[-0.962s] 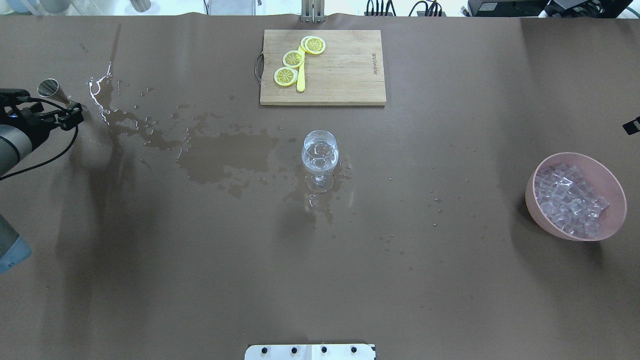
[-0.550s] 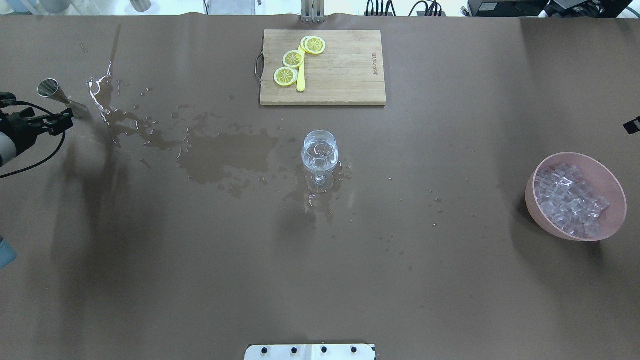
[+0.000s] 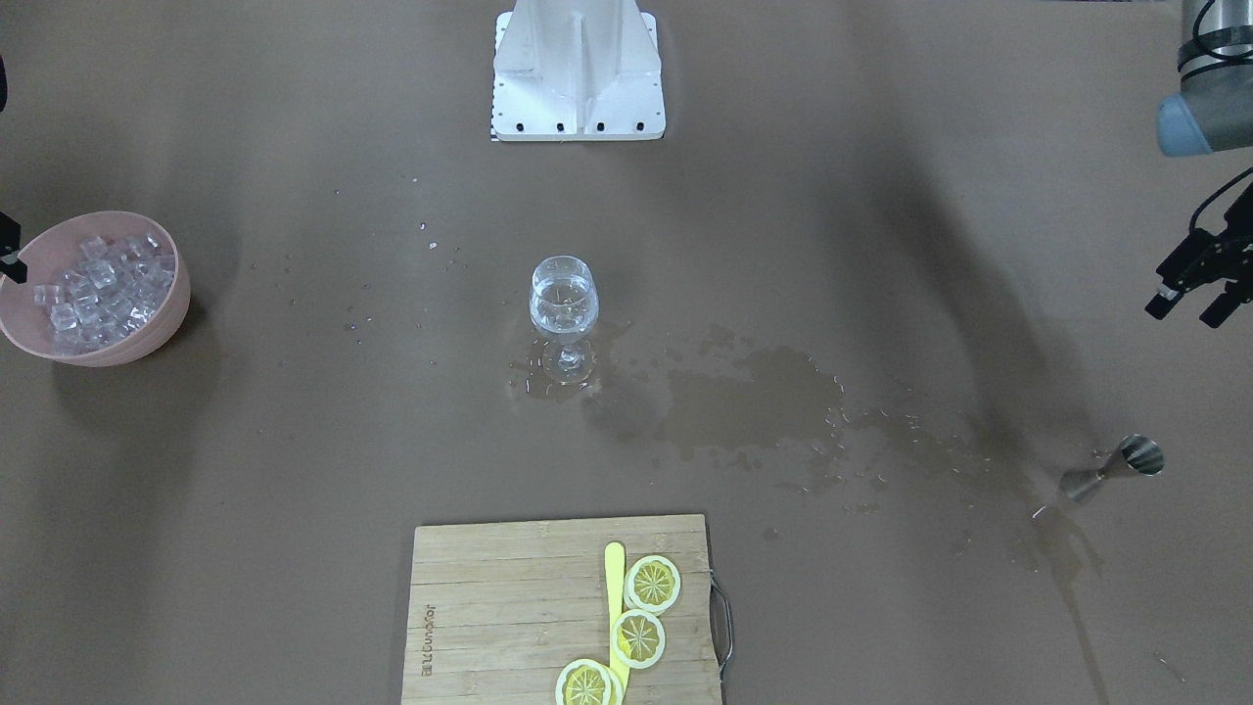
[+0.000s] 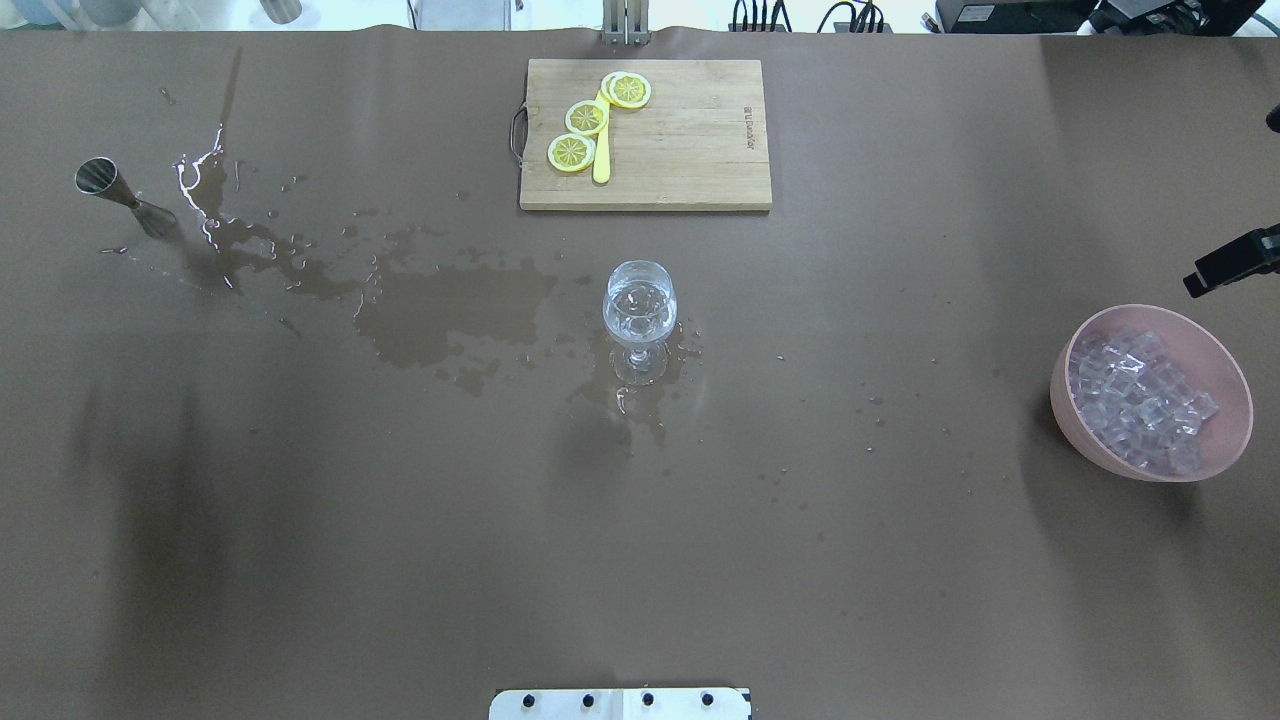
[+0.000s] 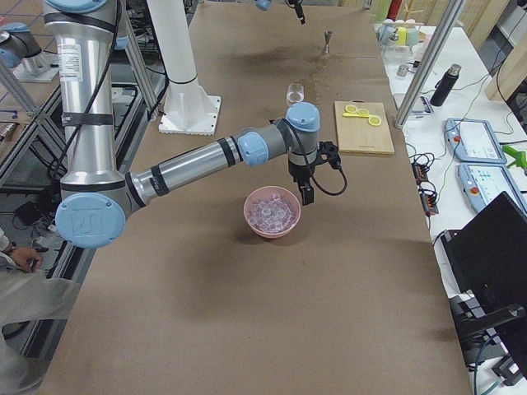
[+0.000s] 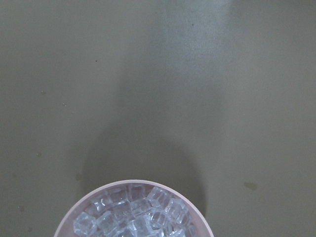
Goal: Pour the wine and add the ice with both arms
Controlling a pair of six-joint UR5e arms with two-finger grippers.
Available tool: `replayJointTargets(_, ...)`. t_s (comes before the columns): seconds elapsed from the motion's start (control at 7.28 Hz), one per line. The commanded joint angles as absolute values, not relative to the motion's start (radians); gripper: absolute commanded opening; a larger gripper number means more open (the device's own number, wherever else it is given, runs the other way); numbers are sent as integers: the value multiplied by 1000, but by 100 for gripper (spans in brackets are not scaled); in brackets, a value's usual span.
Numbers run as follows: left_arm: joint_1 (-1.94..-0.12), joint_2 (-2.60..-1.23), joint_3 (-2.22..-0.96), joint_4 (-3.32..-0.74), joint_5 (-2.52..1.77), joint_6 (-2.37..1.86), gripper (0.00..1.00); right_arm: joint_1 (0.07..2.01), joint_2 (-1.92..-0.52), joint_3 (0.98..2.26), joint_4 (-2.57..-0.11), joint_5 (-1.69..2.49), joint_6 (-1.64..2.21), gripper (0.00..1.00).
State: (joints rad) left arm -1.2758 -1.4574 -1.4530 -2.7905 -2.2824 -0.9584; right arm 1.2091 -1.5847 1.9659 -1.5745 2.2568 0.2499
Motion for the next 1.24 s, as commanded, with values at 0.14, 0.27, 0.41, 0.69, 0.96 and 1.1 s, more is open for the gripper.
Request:
replayJointTargets(0.14,-1290,-1448,-1477,-2694,-2420,-928,98,1115,-1680,1973,-1542,2263,267,100)
replayJointTargets(0.27,-1290,-1442,-1480,-2610,-2431,-825,98,1086,-1712,1968,-1523,2263,265,100)
replayJointTargets(0.41,-1295,-1442,-1494,-2518,-2431,-717,98,1077,-1720,1968,-1500,2264,274,100)
replayJointTargets(0.69,-1325,-1443,-1525,-2363,-2424,-486,98,1048,-1720,1967,-1499,2263,285,100)
replayJointTargets(0.96,-1345,-1445,-1587,-2169,-2425,-303,98,1023,-1718,1964,-1499,2261,287,99)
replayJointTargets(1.1,-1360,-1448,-1639,-2034,-2425,-219,98,1008,-1710,1962,-1499,2257,287,98)
